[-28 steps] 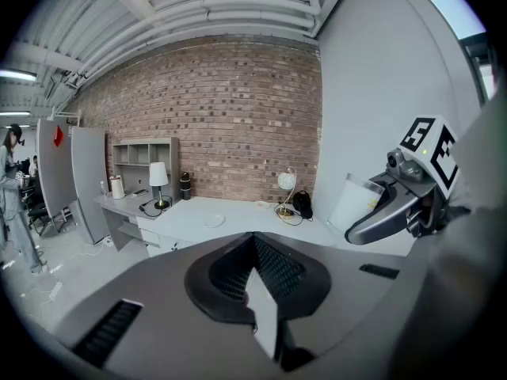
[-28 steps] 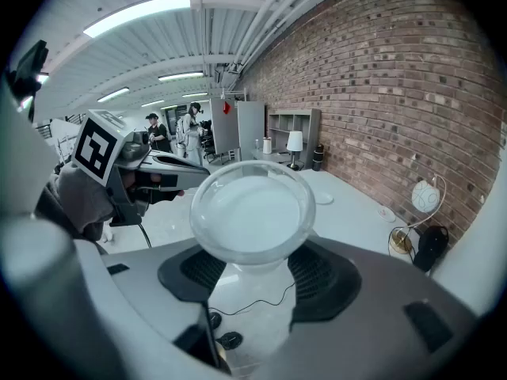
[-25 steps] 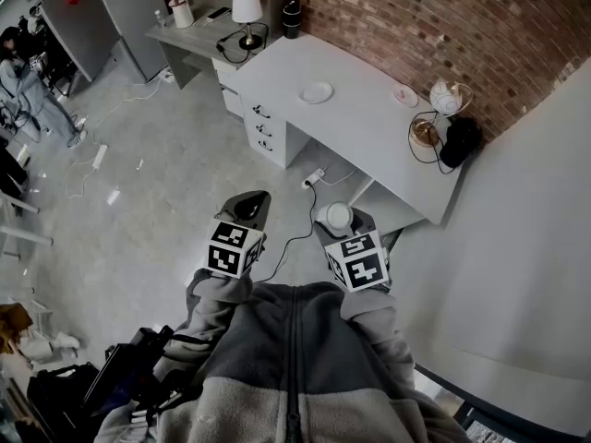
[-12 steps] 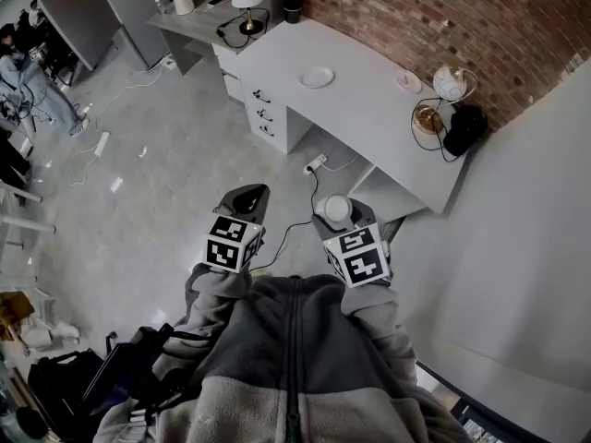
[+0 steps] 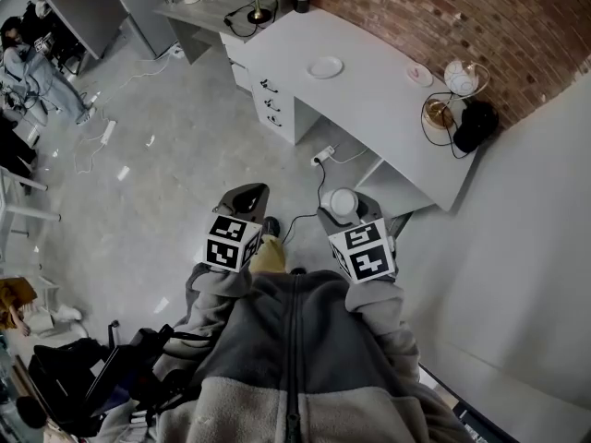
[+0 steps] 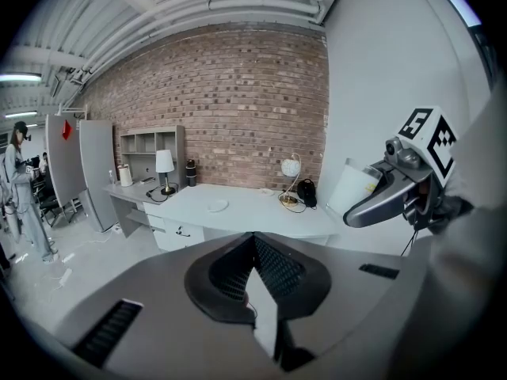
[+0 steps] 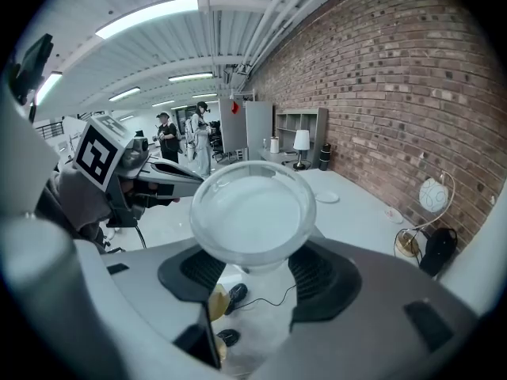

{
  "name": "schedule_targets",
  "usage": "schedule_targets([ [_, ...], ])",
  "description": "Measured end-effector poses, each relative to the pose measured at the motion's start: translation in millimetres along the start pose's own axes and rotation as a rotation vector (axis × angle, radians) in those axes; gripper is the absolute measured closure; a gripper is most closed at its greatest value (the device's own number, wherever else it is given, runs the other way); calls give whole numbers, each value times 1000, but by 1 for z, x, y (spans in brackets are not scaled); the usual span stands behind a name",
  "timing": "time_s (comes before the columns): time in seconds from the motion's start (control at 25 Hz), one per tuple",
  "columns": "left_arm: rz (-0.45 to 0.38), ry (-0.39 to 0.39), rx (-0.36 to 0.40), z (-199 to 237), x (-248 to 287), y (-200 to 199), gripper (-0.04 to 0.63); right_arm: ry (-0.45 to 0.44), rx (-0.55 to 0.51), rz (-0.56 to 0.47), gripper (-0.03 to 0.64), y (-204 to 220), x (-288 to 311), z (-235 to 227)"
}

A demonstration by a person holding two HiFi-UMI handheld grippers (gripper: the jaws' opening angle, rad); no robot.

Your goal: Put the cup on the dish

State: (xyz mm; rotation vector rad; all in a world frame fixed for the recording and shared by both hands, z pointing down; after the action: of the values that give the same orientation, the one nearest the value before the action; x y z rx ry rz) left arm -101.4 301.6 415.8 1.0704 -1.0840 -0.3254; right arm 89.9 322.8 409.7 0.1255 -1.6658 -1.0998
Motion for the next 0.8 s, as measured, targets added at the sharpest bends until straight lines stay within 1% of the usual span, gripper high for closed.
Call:
schedule_targets([
  [0.2,-16,-10,-11,24,14,-8,589,3,-11,3,365,-16,19,-8],
  [0.52,-66,-2,-13,71,59,-50,589,28,-25,-10,366,-65,55,-40],
  [0.64,-61,2,-17,87,76,-59,589,30,-25,-7,367,-79,69,-54],
  [0.8,-42,14,-26,105,101,-63,589,30,-1,18,366,-86,93,-71],
])
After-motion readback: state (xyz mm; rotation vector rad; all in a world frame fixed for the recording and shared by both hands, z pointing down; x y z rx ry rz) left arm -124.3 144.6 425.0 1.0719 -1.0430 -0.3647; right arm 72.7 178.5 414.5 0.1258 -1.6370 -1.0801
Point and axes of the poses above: the fingertips, and each gripper's own axes: x forward along the fingers, z to its left, y out of its underside, the point moved 6 cm from there along -x, backward along the fingers, and after that the axes turned 4 degrees about z, right-handed, at the moved point
